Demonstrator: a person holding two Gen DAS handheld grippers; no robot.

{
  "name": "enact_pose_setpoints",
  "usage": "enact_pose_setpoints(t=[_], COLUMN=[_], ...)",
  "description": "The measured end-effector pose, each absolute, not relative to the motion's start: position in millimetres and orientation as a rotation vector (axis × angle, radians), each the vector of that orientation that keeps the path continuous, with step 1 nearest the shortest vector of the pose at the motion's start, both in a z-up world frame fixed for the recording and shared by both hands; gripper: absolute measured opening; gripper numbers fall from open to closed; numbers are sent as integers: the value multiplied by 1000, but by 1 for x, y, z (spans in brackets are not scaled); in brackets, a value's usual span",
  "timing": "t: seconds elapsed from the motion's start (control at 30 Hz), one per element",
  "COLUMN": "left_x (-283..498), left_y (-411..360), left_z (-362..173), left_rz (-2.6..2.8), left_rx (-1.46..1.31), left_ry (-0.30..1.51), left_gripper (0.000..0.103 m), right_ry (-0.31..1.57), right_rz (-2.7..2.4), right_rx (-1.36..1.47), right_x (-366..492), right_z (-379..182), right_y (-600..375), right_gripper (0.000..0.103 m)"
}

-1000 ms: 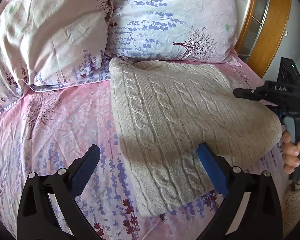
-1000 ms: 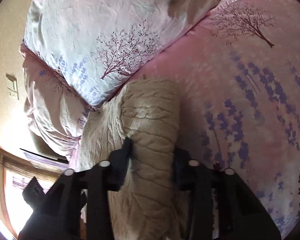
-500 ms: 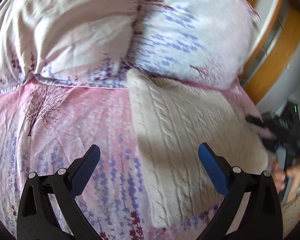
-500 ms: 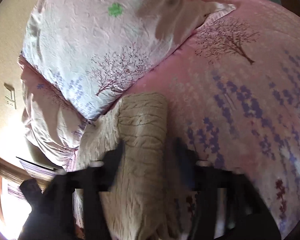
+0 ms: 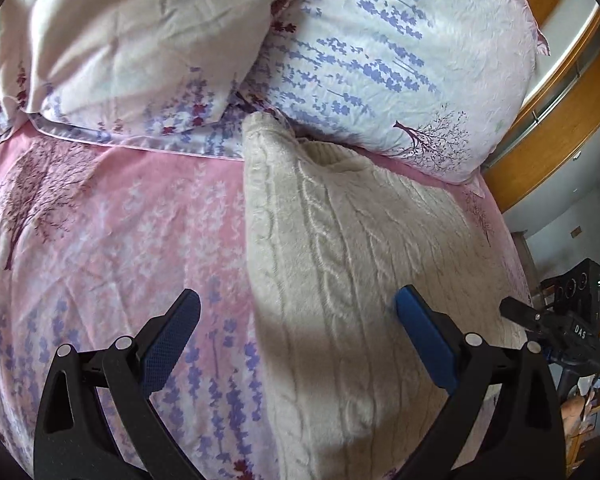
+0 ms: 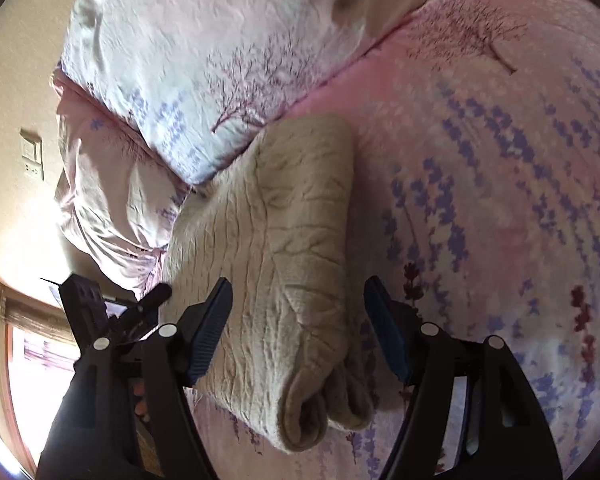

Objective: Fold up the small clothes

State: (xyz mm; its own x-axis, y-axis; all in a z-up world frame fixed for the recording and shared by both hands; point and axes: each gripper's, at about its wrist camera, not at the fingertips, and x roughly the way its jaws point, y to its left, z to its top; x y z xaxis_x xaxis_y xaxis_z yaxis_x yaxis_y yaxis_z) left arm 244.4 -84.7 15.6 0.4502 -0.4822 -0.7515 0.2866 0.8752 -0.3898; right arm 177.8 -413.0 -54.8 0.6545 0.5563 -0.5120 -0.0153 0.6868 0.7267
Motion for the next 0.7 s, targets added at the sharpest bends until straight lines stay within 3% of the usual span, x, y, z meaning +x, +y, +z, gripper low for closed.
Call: enact_pose_setpoints(t=[0.2,0.37,0.67,0.7], left_x=[254,253,256,256], left_y=[-100,-112,-126,-125], left_z=[11,13,14,15], left_rz=[-521,-535,-517,-518], left_rx=[-219,-199,-153,-152], left_ry=[1027,1032,1022,1021], left_gripper=[99,88,86,86], right_ry=[794,792,778,782], right_rz=[394,430,436,438], right_rx=[766,764,739,732], right_x=[185,192,194,195], right_z=[-57,-57,-57,-57], right_y=[-410,-404,-396,-394], right_gripper=[74,74,66,61])
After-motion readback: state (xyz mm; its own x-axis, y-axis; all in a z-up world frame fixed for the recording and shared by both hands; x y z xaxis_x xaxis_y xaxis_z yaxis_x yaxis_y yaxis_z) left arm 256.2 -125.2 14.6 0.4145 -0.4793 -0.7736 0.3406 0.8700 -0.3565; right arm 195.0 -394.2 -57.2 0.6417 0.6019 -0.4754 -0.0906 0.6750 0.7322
